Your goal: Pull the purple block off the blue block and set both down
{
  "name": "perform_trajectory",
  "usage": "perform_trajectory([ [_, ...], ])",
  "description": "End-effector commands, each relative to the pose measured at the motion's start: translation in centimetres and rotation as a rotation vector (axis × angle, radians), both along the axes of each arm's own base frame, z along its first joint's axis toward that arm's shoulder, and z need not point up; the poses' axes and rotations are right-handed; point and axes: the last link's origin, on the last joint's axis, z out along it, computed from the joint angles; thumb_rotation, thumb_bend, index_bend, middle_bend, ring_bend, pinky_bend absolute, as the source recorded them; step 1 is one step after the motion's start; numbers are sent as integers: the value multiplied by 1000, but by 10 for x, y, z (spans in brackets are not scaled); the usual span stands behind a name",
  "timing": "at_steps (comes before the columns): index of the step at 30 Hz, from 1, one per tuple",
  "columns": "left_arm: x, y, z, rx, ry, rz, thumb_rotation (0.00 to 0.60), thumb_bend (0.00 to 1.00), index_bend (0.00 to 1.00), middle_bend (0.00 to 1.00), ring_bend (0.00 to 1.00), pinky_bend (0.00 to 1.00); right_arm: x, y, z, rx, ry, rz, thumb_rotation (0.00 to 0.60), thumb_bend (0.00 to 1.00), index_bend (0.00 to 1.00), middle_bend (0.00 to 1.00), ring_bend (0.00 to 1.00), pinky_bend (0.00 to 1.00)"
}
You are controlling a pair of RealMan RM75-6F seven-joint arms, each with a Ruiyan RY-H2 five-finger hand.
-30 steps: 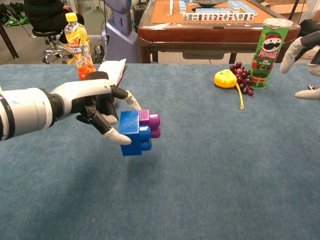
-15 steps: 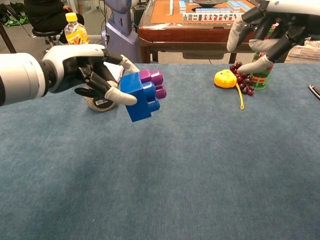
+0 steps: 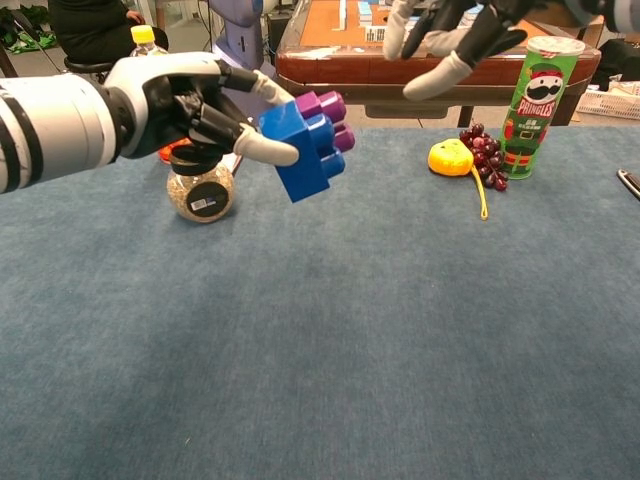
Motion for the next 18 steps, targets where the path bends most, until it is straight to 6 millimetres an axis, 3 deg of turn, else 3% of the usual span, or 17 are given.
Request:
perform_trajectory([
  [1, 2, 0, 1, 12, -20, 2, 600, 365, 563, 1000, 884, 1000, 8, -5, 0, 12, 5, 4, 600, 138, 493, 1000, 1000, 1000],
  [7, 2, -3, 2, 24, -30, -8, 600, 365, 565, 1000, 884, 1000, 16, -10, -2, 37, 6, -19, 600, 40, 493, 1000, 1000, 1000],
  [18, 5, -7, 4, 40, -23, -26, 600, 364, 565, 1000, 885, 1000, 26, -22, -3, 139, -30, -98, 600, 0, 451, 1000, 1000, 1000],
])
